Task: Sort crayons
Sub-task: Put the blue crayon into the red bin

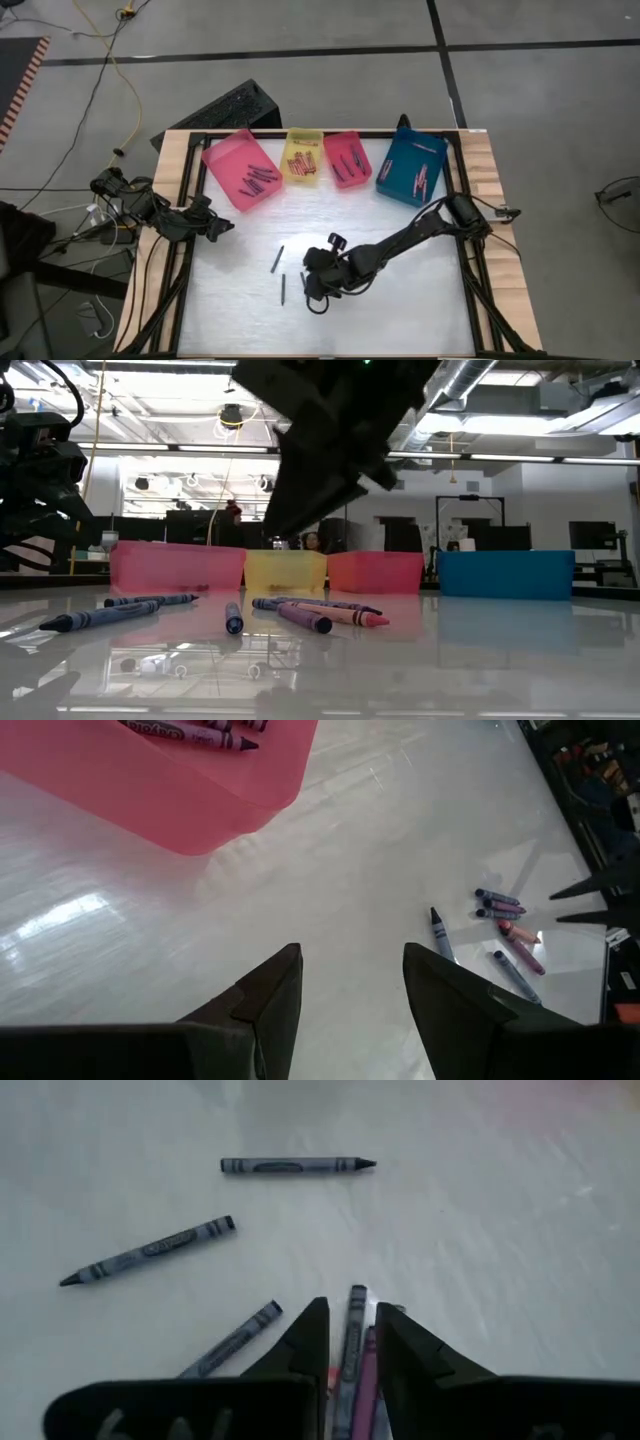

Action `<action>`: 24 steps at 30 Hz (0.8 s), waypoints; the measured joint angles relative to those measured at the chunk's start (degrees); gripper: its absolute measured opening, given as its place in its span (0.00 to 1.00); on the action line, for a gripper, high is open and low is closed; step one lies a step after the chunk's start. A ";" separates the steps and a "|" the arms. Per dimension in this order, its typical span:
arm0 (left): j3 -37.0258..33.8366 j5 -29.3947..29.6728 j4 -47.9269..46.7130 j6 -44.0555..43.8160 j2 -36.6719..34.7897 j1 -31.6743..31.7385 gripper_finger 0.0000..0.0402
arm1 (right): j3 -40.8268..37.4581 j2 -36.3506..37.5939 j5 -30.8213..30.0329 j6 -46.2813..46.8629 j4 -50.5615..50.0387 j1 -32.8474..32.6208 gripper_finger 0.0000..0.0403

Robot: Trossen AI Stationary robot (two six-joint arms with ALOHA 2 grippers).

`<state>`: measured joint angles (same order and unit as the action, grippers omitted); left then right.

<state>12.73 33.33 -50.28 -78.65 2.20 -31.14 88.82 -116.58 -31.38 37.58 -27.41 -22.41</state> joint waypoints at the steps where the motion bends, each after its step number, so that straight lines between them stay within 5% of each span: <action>1: 0.00 0.02 0.00 -0.02 0.03 0.00 0.41 | -0.07 -0.19 -0.30 -1.45 0.94 0.18 0.20; 13: 0.01 -0.01 -0.01 0.00 0.02 0.00 0.41 | -0.08 -2.75 10.87 -27.25 26.17 6.85 0.20; 24: 0.01 0.01 -0.03 0.00 0.02 0.00 0.41 | -0.07 -2.85 26.26 -43.88 27.52 14.02 0.19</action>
<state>12.74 33.34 -50.32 -78.65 2.22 -31.14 88.75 -119.44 -5.12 -6.30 0.12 -8.39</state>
